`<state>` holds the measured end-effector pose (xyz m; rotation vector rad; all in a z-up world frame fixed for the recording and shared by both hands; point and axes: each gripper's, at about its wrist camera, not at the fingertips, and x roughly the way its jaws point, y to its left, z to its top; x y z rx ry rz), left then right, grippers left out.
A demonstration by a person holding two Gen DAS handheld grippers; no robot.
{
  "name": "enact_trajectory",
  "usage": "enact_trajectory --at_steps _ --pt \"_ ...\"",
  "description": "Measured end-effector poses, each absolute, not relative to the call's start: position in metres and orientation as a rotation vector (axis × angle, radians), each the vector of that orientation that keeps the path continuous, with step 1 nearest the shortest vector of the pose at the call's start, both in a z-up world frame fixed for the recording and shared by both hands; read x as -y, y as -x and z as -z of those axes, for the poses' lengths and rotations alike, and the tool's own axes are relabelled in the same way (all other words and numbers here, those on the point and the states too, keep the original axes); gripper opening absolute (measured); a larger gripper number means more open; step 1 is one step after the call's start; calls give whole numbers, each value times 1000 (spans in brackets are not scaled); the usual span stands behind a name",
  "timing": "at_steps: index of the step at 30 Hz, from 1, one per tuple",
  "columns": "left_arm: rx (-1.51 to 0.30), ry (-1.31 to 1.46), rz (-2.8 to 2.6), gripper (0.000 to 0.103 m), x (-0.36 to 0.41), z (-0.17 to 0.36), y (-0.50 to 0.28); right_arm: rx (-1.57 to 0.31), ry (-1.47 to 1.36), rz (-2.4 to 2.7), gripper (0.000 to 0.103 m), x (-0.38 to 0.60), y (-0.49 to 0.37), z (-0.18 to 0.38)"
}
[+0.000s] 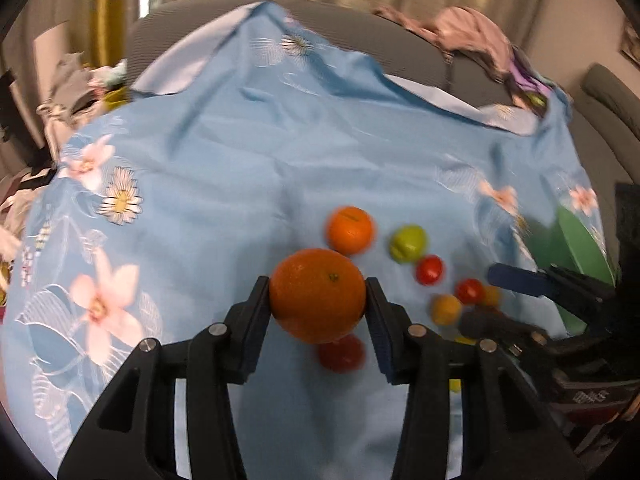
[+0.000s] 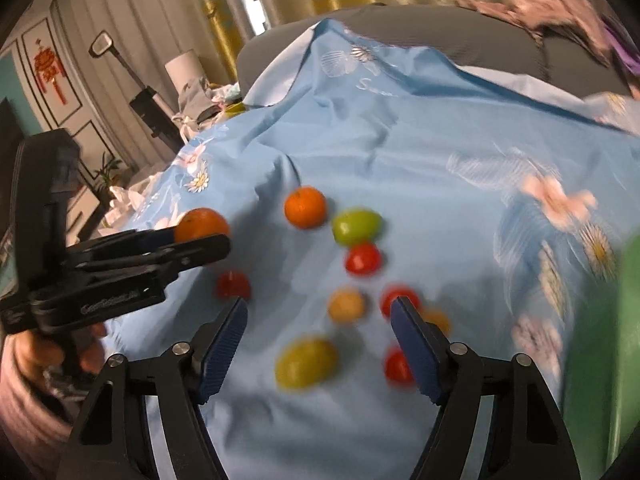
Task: Organize fruits
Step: 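Grasp the large orange with the right tool while the left tool grasps the small orange, then carry both oranges to the green bowl and open both tools to drop them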
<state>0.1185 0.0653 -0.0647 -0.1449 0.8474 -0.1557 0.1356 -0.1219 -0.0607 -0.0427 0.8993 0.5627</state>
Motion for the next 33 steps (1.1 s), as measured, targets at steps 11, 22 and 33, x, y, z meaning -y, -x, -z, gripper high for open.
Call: enact_trajectory --at_steps 11,22,33 --pt "-846 179 145 46 -89 70 -136 -962 267 -562 57 53 -210 91" --pt "-826 156 164 46 -84 59 -131 -977 284 -546 42 48 -218 89" --pt "-801 89 206 46 -44 32 -87 -856 80 -483 42 121 -139 39"
